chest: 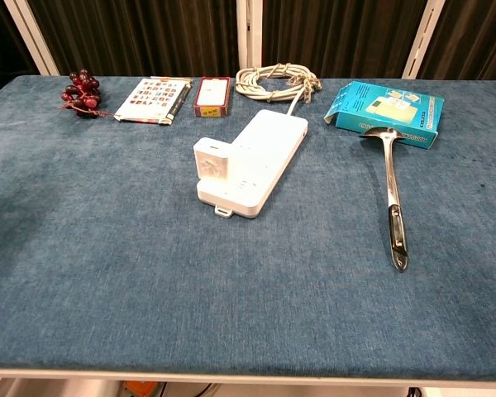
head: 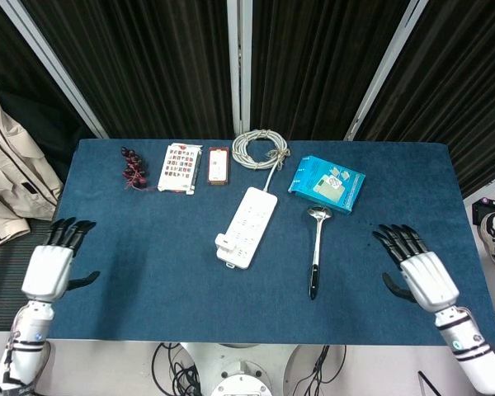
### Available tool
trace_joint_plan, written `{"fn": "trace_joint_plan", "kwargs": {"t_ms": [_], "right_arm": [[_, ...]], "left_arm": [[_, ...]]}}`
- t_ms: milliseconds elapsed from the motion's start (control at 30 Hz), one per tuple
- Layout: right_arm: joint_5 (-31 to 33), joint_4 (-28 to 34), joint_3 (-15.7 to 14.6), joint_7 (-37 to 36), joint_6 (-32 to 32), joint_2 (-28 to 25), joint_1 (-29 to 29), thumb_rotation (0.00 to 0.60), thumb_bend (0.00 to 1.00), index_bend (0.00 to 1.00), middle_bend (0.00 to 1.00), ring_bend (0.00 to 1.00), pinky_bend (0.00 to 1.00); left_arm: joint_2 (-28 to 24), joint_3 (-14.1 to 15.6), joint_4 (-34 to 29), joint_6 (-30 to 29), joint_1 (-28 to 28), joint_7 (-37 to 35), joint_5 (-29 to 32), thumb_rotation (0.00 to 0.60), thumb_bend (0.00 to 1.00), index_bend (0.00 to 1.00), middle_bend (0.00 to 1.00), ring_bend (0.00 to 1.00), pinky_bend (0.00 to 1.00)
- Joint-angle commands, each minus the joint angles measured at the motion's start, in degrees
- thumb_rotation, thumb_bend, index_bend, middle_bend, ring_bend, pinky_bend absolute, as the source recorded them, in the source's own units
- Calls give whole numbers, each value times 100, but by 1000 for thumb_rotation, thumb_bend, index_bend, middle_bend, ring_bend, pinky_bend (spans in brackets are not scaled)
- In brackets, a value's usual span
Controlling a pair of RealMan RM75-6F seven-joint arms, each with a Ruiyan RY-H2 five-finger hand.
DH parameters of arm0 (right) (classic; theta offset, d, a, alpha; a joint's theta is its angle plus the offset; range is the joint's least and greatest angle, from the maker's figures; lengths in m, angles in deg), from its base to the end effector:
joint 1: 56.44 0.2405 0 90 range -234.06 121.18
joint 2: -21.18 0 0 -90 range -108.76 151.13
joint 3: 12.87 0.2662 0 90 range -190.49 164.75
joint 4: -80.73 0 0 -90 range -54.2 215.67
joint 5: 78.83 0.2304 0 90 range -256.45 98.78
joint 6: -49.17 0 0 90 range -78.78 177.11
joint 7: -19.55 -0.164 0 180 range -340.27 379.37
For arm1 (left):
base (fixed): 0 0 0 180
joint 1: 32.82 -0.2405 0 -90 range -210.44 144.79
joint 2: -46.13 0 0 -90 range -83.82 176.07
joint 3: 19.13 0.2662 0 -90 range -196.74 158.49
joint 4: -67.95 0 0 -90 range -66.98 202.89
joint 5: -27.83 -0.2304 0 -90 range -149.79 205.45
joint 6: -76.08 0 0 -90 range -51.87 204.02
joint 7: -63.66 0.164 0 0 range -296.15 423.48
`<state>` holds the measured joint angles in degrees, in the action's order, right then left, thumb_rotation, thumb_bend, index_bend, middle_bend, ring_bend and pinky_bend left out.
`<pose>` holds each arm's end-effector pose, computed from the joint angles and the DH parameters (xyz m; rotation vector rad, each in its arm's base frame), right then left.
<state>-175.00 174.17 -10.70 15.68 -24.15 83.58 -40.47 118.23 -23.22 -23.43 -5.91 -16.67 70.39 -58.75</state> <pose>-0.2726 -0.2512 0.1092 1.7660 -0.8814 1.0011 -0.2678 0.2647 0.0939 -1.5313 -0.7993 -1.0444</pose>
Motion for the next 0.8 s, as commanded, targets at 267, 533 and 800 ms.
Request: {"fn": "trace_joint_plan", "kwargs": {"t_ms": [267, 533, 800], "right_arm": [[1014, -46, 926, 670, 3228, 725, 2588, 600, 352, 0, 25, 0, 0], [1567, -819, 1034, 1043, 3924, 1581, 3389, 600, 352, 39, 70, 0, 0], [1926, -1570, 904, 1302, 4307, 2109, 3842, 600, 353, 152, 98, 0, 0]], "left_arm": [[363, -522, 274, 2051, 1978, -85, -653, 600, 78, 207, 172, 77, 165], [979, -551, 932, 3090, 2954, -679, -627, 600, 97, 219, 172, 77, 172], [1560, -433, 1683, 3305, 3426, -1063, -679, 600, 130, 233, 190, 91, 197]]}}
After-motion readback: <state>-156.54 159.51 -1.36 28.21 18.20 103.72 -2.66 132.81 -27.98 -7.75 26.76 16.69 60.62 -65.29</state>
